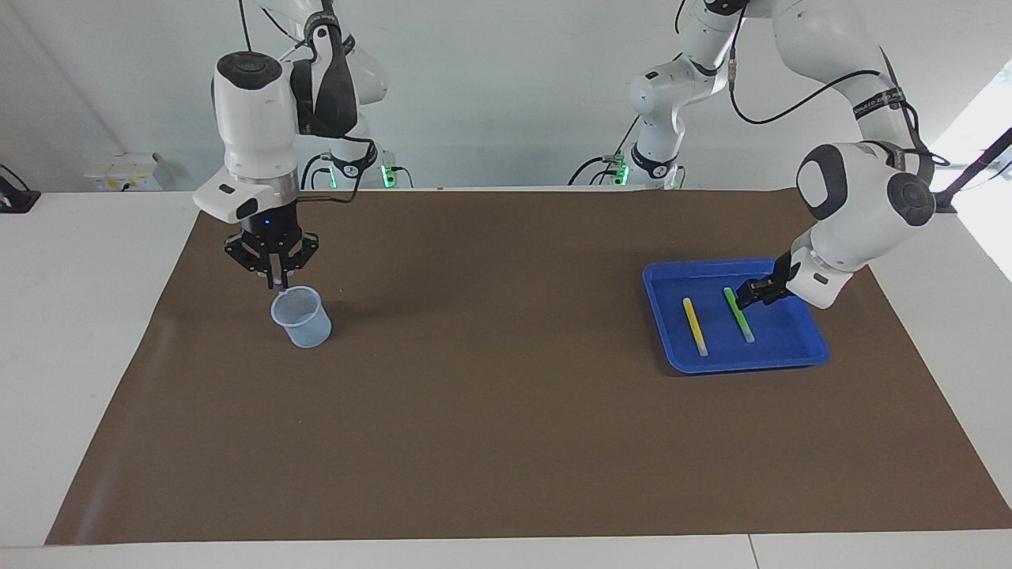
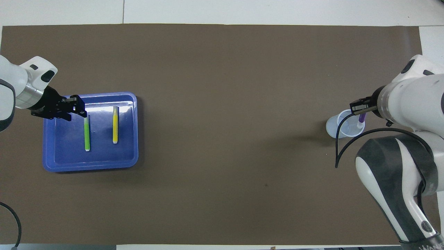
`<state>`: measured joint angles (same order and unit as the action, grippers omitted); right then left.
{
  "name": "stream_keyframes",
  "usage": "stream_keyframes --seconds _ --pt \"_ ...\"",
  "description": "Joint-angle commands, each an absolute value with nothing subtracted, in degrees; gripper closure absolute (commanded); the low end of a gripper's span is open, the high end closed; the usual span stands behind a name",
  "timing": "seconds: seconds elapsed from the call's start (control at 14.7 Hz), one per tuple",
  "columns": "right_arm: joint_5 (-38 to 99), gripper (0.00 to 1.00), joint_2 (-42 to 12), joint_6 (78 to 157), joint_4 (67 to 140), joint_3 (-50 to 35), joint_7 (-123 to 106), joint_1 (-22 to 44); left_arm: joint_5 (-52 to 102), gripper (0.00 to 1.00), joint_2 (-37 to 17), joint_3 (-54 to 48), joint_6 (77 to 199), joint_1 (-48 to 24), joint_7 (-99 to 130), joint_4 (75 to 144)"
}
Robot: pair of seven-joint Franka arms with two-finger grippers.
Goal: Right arm passes pens to left for tray arrangement
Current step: 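Lift the purple pen from the cup with the right gripper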
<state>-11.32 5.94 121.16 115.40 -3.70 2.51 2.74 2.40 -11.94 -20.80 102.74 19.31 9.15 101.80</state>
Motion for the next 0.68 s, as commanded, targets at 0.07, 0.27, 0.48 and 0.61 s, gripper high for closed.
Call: stream_keyframes --seconds 0.07,0.27,0.48,0.61 --pt "-1.16 1.0 3.87 118.57 110.83 -5.09 14.46 2.81 5.88 1.0 -9.07 -20.48 96.42 16.0 17.21 97.65" --pt "7.26 1.0 2.82 117.78 109.08 -8.87 31.84 2.81 9.83 1.0 -5.2 -20.48 94.93 15.38 20.73 97.91" --pt "15.01 1.0 0.45 117.6 104.87 -13.43 50.48 2.81 14.66 0.01 -0.54 -20.48 92.82 15.29 26.68 98.35" --pt "19.14 1.0 -0.7 118.21 102.32 -16.25 60.77 2.81 17.21 0.0 0.96 -20.74 92.9 14.86 32.15 98.35"
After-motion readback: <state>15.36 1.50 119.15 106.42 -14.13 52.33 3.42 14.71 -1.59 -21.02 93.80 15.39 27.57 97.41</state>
